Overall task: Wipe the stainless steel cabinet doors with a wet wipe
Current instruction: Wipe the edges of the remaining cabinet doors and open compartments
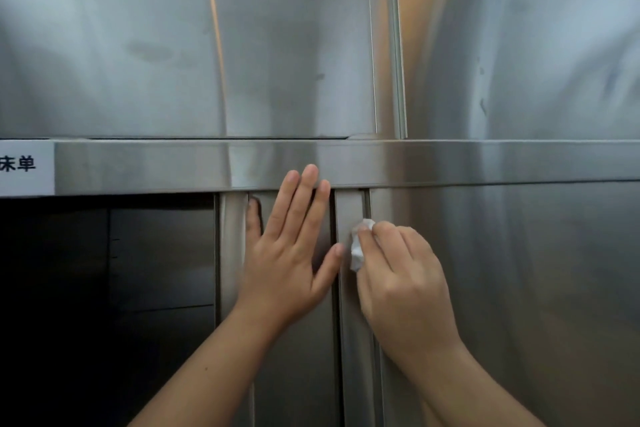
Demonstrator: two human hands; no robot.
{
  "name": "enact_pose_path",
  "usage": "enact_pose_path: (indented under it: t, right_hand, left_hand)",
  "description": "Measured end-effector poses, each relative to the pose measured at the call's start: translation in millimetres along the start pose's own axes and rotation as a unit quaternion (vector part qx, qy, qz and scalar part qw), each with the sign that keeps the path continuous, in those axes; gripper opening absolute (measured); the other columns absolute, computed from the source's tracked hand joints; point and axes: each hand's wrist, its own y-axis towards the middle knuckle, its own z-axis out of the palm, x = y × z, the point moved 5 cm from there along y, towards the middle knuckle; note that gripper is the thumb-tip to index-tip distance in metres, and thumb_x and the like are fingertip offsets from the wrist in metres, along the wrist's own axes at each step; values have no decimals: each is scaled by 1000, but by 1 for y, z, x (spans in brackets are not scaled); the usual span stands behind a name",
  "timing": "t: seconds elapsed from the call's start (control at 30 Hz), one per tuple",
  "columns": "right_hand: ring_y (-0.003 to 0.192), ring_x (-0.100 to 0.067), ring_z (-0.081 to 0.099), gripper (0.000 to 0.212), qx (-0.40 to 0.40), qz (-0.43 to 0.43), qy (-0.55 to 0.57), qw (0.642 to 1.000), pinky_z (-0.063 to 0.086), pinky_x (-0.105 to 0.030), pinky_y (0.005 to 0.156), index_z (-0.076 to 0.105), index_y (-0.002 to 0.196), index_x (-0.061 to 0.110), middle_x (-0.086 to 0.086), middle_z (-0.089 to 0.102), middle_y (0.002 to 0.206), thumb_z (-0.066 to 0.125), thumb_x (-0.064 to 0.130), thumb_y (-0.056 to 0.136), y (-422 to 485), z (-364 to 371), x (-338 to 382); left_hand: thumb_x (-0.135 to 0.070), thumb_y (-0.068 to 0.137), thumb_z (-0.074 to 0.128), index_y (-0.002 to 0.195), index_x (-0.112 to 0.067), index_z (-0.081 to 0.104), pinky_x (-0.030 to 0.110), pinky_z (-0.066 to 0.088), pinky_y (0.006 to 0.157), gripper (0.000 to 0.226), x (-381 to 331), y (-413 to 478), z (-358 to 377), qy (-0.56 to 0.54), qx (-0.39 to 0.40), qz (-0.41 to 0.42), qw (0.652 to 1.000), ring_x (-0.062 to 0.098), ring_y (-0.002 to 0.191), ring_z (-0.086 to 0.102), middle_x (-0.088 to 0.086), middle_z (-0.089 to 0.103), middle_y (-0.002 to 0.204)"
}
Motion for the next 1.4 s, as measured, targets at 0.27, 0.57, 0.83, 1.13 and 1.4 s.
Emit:
enact_pose_path:
  t: [0.27, 0.57, 0.83, 1.13, 1.4]
  right_hand:
    - [118, -33, 54, 53, 115, 14, -24, 993, 47, -54, 87, 61, 122, 3, -22, 54, 129, 42, 27, 78, -23, -5, 6]
    - [133, -39, 32, 67, 167, 28, -57, 984, 25, -57, 100, 42, 139, 8, -23, 31, 146, 34, 48, 86, 1, 11, -11]
    - [132, -38, 34, 65, 168, 20, -69, 983, 19, -59, 101, 46, 137, 9, -21, 33, 145, 37, 47, 84, -29, 9, -1]
    - [138, -35, 22, 61, 171, 80, -21, 982, 11, -56, 105, 40, 139, 10, -16, 23, 151, 33, 38, 86, -8, 14, -1]
    - [137, -36, 25, 65, 190, 46, -59, 979, 13, -57, 104, 41, 140, 10, -17, 25, 150, 29, 50, 90, -18, 15, -3]
  left_hand:
    - [-44, 92, 29, 145, -11, 25, 57, 15, 108, 62, 1, -2, 1, -3, 11, -3, 1000, 18, 142, 12, 7, 20, 153]
    - [-37, 91, 31, 144, -10, 27, 55, 16, 108, 59, 0, -1, 1, -5, 1, 0, 1000, 17, 141, 17, 8, 22, 152]
    - [-38, 92, 31, 145, -11, 24, 56, 10, 109, 60, 1, -2, 3, 1, -4, -1, 1000, 14, 142, 10, 6, 18, 153]
    - [-45, 89, 35, 146, -13, 23, 55, 6, 110, 67, 1, -3, 4, 20, -12, 4, 1000, 14, 143, 8, 4, 16, 154]
    - [-49, 89, 32, 147, -12, 19, 56, 4, 110, 69, 2, -3, 6, 30, -8, 11, 999, 13, 143, 5, 3, 14, 154]
